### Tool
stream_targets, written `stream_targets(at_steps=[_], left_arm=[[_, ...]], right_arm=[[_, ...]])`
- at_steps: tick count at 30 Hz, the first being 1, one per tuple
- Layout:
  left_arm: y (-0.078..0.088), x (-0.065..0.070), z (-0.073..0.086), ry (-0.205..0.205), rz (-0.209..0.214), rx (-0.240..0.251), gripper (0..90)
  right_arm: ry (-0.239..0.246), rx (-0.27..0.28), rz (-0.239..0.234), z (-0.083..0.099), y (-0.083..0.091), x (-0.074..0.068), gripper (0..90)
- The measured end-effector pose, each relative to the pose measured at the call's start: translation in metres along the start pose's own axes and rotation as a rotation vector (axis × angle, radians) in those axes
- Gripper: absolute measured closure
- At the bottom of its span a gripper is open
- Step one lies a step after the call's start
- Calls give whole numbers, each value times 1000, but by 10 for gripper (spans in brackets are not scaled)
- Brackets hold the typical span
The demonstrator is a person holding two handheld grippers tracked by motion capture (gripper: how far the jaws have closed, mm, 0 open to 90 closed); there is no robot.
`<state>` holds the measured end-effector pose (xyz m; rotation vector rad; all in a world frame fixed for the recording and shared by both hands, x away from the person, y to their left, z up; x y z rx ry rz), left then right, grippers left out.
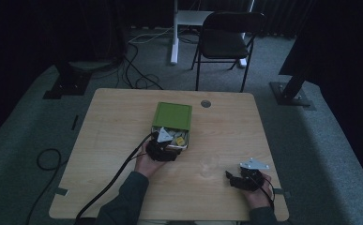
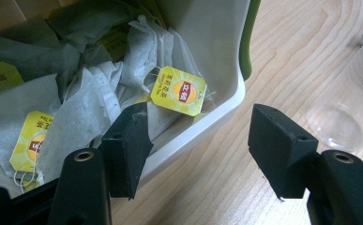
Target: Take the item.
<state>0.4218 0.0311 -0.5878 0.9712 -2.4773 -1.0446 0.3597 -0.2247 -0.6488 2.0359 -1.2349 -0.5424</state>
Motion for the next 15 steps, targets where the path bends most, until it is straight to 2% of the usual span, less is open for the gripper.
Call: stream_targets(at_steps=[10,15], left_arm=[[2,3,2,-11,-2,-14,400],[5,6,5,-10,1,-6,403]], right_arm=[[0,0,0,0,0,0,267],[0,0,0,0,0,0,267]])
Point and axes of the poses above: each handheld gripper's, and its own axes: y roughly backward along the jaws, z roughly out of its underside, x roughly to its right, the point moved 10 cm from there along -y, roughly forward along the jaws, and after that the axes turned 7 degrees about -x, right-handed, at the moved point
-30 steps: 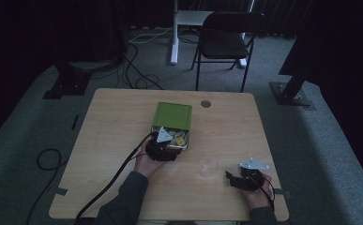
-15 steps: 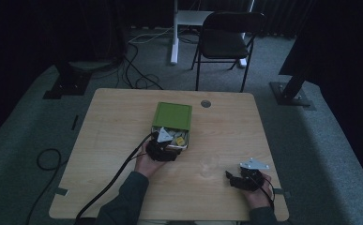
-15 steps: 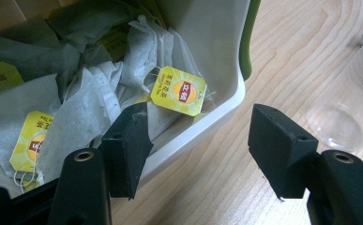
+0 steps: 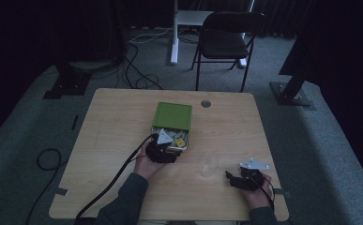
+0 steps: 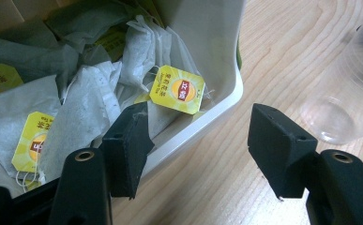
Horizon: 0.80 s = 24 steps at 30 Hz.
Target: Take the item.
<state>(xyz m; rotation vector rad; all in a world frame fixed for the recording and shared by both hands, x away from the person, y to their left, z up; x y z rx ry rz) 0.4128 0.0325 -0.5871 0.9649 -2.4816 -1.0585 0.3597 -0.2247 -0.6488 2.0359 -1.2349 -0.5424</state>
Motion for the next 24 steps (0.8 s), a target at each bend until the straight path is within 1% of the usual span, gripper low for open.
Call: stream_targets(at_steps=[3,4,11,18,19,24], left_arm=[[2,2,1,8,2,8,405],[3,2,2,3,1,4,405],[7,5,4,5,5,17,405],[13,12,7,-3,4,25,405],[13,13,8,2,6,27,405],[16,17,9,1,9,30,405]], right_arm=[[0,0,0,0,0,0,267],[0,0,0,0,0,0,267],[0,0,0,0,0,0,267],[0,0,0,0,0,0,267],[0,0,0,0,0,0,267],[0,0,0,0,0,0,267]])
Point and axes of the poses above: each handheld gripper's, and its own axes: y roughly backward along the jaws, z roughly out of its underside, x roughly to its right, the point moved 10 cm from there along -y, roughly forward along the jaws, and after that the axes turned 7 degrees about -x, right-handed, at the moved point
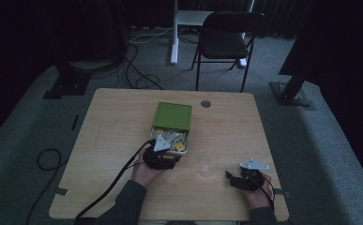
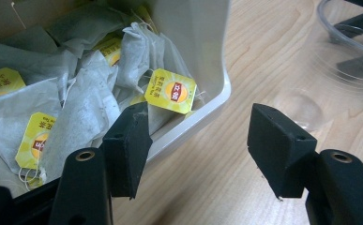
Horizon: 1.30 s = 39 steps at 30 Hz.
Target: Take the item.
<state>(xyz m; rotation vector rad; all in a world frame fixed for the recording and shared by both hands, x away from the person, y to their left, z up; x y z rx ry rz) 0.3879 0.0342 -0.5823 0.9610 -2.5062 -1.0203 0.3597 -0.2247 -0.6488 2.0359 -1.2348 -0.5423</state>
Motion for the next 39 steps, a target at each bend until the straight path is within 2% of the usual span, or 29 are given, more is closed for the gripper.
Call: stream_targets(at_steps=[9,14,16,22,25,32,36,39], left_arm=[[5,6,3,-9,8,0,423],[11,6,-4,-7,4,40,440],[17,0,-9,-7,-29,70,439],[25,-10,-20,-2,-62,116,425],[22,-16,-22,4,-87,106,427],[7,-28,-13,-3,-173,37,474],[1,-32,-10,6,-179,25,513],[-2,-36,-8,8,-203,8,535]], right_arm=[[1,0,0,0,0,0,267],[0,0,0,0,0,0,267],[1,0,0,0,0,0,267],[0,0,0,0,0,0,267],[0,0,1,0,0,0,267],[0,0,0,0,0,0,267],[0,0,1,0,0,0,267],[0,0,1,0,0,0,267]])
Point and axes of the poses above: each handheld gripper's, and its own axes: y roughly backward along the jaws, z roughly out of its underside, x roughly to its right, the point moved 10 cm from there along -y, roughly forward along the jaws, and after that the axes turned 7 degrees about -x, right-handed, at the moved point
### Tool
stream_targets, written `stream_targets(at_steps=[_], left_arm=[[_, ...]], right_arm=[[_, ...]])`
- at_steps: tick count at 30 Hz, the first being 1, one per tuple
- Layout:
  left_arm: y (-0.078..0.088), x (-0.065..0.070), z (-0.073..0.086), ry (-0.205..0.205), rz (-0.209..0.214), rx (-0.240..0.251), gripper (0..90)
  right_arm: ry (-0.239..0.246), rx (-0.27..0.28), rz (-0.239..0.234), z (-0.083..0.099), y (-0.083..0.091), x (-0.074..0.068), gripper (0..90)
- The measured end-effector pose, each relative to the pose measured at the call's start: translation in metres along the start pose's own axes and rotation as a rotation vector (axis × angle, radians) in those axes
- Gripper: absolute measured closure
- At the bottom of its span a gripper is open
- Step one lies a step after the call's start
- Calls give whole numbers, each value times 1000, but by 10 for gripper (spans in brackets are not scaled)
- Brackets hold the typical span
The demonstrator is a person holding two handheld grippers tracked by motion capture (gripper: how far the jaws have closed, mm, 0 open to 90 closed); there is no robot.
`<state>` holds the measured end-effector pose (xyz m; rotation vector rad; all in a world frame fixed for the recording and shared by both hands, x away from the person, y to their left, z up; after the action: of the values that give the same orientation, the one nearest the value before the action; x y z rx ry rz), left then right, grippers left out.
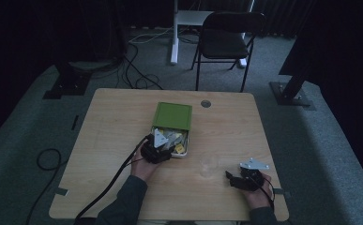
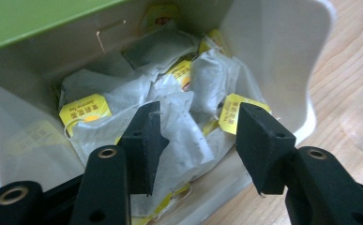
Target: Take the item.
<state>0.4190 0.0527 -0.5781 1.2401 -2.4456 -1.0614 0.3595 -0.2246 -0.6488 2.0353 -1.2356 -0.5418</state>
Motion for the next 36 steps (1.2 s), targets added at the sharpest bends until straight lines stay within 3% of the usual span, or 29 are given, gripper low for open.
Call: stream_targets(at_steps=[6,15,36], left_arm=[[-3,-4,4,-15,-45,-26,575],[3,-10,1,8,-54,-22,770],[34,-5,-13,32,53,55,821]], right_arm=[[0,0,0,0,0,0,267],[0,0,1,0,0,0,267],[-1,-1,1,0,0,0,267]])
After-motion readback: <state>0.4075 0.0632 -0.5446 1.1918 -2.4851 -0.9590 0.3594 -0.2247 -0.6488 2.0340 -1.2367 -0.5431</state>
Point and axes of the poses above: each handheld gripper's, and its own axes: y roughly backward along the jaws, z roughly out of its underside, x roughly to its right, the point moved 10 cm from there along -y, roughly forward along the jaws, and after that the axes turned 7 degrees about -x, right-handed, at the moved point
